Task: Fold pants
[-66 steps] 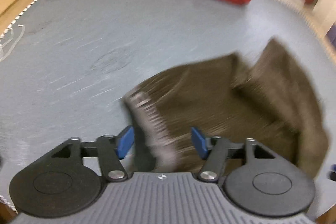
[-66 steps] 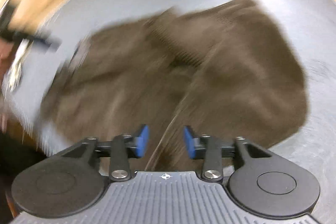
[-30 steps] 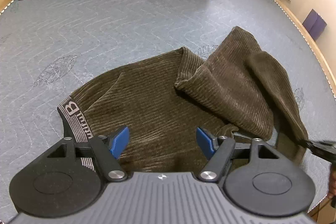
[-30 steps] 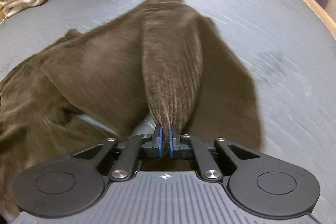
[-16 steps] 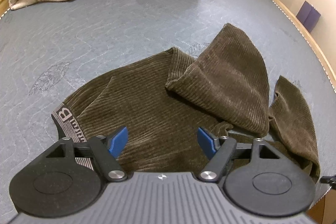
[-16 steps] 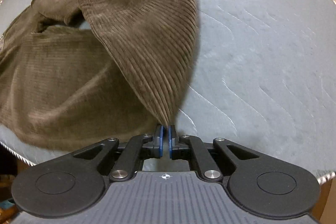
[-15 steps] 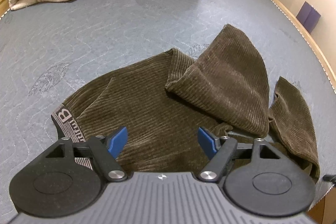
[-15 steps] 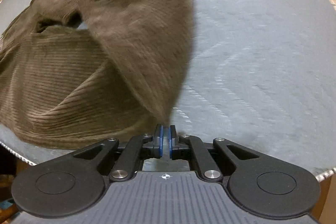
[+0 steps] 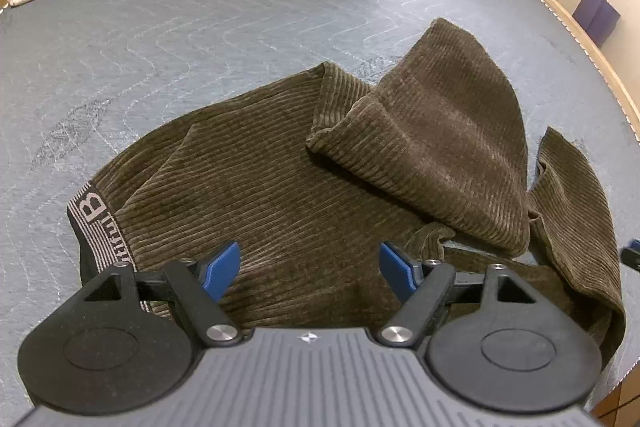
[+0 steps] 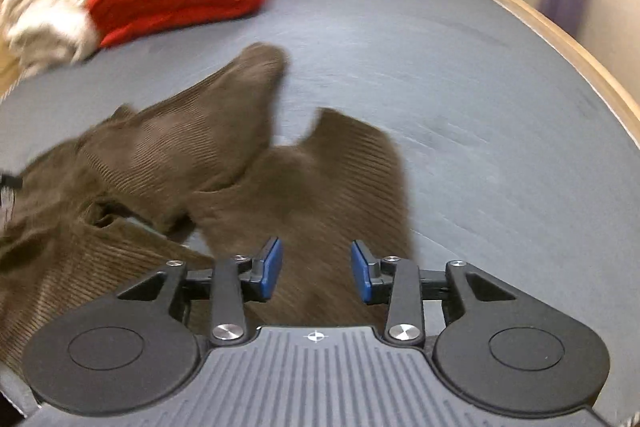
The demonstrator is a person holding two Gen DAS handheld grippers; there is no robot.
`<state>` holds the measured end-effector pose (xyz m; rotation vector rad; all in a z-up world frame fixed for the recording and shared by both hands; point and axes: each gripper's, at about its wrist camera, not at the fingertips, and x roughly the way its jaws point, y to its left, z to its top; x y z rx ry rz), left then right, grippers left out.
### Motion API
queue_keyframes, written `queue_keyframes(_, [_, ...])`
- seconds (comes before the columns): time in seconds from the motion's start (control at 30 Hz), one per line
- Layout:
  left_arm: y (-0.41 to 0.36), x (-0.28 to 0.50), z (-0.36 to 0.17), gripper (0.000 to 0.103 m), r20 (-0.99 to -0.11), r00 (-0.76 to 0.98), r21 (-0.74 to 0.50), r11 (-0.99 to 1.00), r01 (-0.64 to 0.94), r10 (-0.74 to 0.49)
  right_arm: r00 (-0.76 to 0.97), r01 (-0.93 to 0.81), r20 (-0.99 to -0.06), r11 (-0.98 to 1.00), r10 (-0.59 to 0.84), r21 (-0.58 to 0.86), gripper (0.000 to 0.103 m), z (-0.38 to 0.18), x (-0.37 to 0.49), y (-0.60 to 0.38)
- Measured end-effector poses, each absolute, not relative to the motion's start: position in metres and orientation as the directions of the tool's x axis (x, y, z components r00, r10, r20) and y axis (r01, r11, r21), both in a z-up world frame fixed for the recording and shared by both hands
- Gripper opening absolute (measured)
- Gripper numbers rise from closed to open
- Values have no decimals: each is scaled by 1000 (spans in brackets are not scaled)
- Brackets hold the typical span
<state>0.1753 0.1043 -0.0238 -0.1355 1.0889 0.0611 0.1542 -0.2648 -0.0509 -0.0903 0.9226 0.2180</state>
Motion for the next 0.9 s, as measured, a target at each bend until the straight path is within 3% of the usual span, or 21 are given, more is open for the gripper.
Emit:
queue_keyframes(0.17, [109, 180, -29, 81, -890, 455, -91, 988, -128, -23, 534, -357, -834, 931, 135, -79, 57, -79, 182, -192])
queue_keyframes(0.33, [120, 181, -28, 81, -889, 457, -104, 983, -150, -24, 498, -408, -867, 889, 27, -207, 56, -111, 201, -155])
queue_keyframes(0.4, [124, 183, -28, 81, -890, 456, -104, 982, -157, -21, 475, -401, -880, 885, -20, -237, 46, -121, 208, -150])
queue_keyframes(0.43, [126, 184, -28, 81, -890, 456, -102, 982, -158, -19, 467, -387, -884, 890, -38, -243, 22, -123, 211, -151])
queue_keyframes(0.47, [128, 184, -28, 81, -890, 456, -101, 982, -160, -17, 459, -366, -888, 903, -35, -225, 8, -123, 214, -155])
queue_keyframes(0.6, [130, 187, -27, 81, -888, 459, -100, 981, -165, -13, 559, -241, -828, 965, 50, -105, 7, -80, 211, -199])
queue_keyframes(0.73, [126, 187, -24, 81, -884, 466, -96, 983, -155, -13, 740, 2, -667, 991, 87, 131, 7, -11, 181, -308])
queue_keyframes(0.83, [119, 185, -20, 81, -880, 475, -85, 988, -132, -12, 813, 235, -581, 932, -34, 275, 7, 9, 135, -414])
queue_keyframes(0.9, [115, 182, -18, 81, -877, 480, -76, 991, -112, -13, 770, 460, -608, 828, -193, 320, 7, -1, 96, -489])
